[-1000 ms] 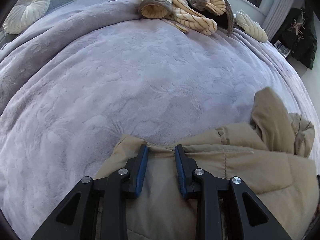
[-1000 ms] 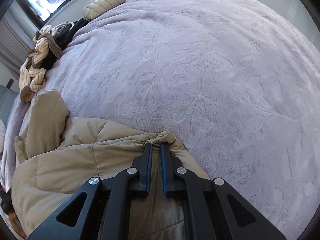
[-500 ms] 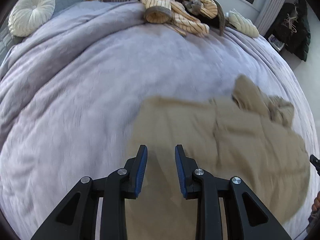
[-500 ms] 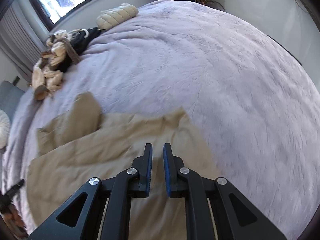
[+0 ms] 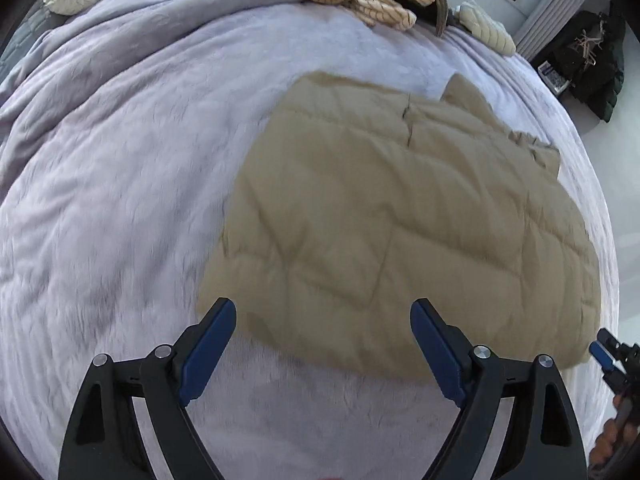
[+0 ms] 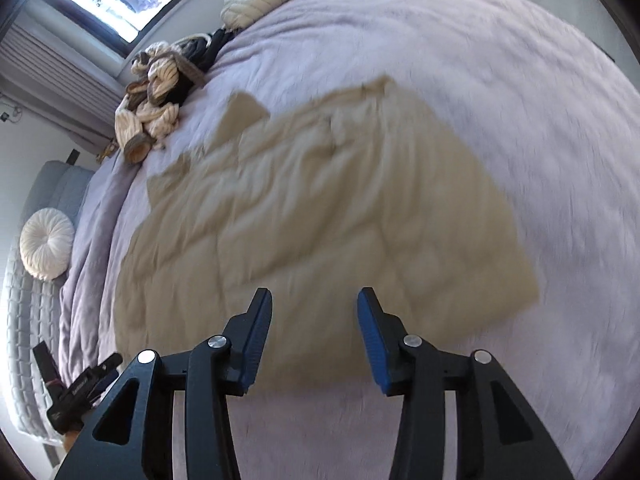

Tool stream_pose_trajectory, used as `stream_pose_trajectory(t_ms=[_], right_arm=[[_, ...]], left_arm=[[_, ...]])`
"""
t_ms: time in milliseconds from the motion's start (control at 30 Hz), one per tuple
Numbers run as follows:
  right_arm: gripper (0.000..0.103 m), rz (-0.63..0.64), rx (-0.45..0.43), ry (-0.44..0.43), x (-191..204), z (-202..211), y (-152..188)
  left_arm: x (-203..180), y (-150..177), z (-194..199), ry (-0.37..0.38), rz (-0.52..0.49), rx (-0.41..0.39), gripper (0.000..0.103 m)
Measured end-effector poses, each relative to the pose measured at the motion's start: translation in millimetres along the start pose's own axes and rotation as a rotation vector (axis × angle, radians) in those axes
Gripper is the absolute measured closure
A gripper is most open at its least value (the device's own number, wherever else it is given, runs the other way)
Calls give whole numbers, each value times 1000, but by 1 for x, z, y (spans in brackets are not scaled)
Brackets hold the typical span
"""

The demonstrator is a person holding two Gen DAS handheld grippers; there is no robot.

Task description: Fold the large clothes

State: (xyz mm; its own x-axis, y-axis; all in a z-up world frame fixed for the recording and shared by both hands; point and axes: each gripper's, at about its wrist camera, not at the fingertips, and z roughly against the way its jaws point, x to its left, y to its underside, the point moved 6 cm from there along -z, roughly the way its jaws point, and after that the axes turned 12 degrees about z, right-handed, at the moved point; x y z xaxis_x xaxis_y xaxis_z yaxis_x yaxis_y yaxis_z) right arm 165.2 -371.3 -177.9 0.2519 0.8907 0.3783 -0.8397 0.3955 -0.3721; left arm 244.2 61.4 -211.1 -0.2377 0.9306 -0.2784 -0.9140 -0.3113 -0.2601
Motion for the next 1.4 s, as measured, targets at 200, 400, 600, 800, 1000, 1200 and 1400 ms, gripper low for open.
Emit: stream_pose_trajectory(t_ms=[200,400,600,800,1000,1200,1400], right_arm=[[39,-62,34,-45,1,-5,32],[17,-158,20,-142,-5,-9,47],[0,-263,12,-208,-17,-17,57],[0,-300,56,-315,-18,-26,58],[0,-409,9,-364,-38,-35,51],[0,-499,-40,-429,-50,-45,45],[0,-573,-67,-523,-56,-68,31]], left_arm=[[5,13,0,-37,-22,-4,0],[12,23,-9,5,15,51,0],[32,24,-24,-48,78,52,0],[45,21,-37,168,246,130,0],[48,18,-52,310,349,176,0],[46,14,-65,317,338,166,0],[37,-1,-80,346,373,126,0]])
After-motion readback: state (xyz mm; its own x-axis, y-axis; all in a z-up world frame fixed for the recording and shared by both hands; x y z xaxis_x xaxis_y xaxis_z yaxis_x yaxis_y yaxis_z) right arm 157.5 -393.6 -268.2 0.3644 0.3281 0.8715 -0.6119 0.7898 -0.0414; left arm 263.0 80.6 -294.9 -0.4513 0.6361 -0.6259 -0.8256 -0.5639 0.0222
